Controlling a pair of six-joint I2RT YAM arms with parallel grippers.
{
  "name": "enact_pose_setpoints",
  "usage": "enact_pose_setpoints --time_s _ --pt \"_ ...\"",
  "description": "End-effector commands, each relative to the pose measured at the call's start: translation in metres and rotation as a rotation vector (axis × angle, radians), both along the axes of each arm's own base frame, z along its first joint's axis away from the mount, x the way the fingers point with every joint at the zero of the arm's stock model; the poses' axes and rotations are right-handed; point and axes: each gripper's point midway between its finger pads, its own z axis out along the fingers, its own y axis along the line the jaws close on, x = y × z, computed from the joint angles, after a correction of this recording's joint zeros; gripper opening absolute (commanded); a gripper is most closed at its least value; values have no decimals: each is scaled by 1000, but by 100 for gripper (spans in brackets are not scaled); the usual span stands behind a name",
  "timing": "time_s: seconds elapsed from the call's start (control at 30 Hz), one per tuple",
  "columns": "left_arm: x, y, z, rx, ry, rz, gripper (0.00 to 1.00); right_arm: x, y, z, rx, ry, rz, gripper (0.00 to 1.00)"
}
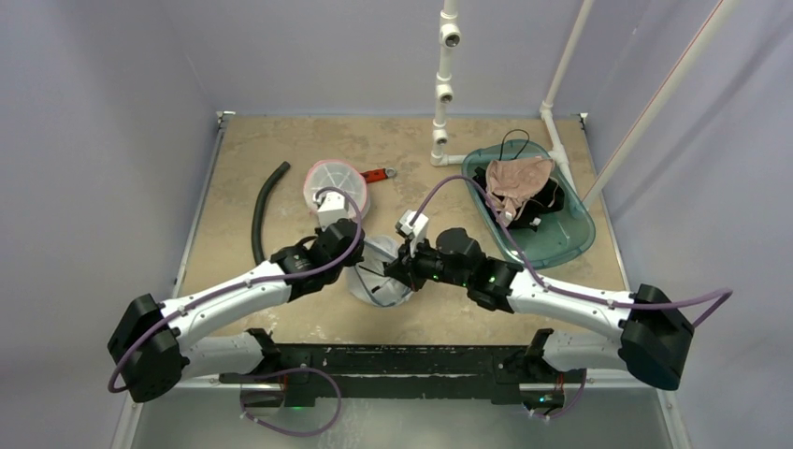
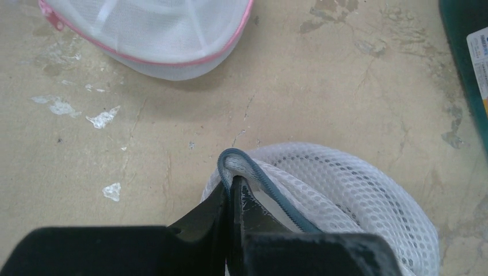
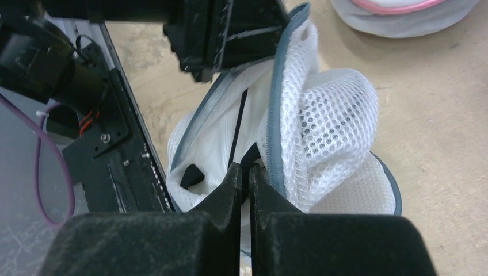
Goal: Unzip the laundry bag and remove the bra
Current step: Pick up the bra from the laundry bag.
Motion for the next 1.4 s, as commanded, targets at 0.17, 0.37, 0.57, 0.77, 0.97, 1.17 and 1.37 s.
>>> enact_pose_setpoints --time_s 0.17,0.37,0.57,0.77,0.97,1.17,1.37 --pt "31 25 28 -20 -98 139 0 -37 2 -1 30 -7 154 0" --pt "35 19 28 -35 -98 92 0 -42 -1 10 101 -11 152 0" --pt "19 10 12 -65 -42 -4 10 -23 -9 -8 25 19 17 0" --pt "-3 7 21 -163 -44 -76 44 -18 -23 -40 -46 93 -83 0" --pt "-29 -1 11 -227 30 -162 51 -22 -29 -43 -24 151 -124 55" --pt "-42 -11 16 -281 45 -239 52 -18 -38 -18 -10 135 -177 71" --pt "-49 -14 17 -282 54 -277 49 16 -54 2 -43 66 -377 70"
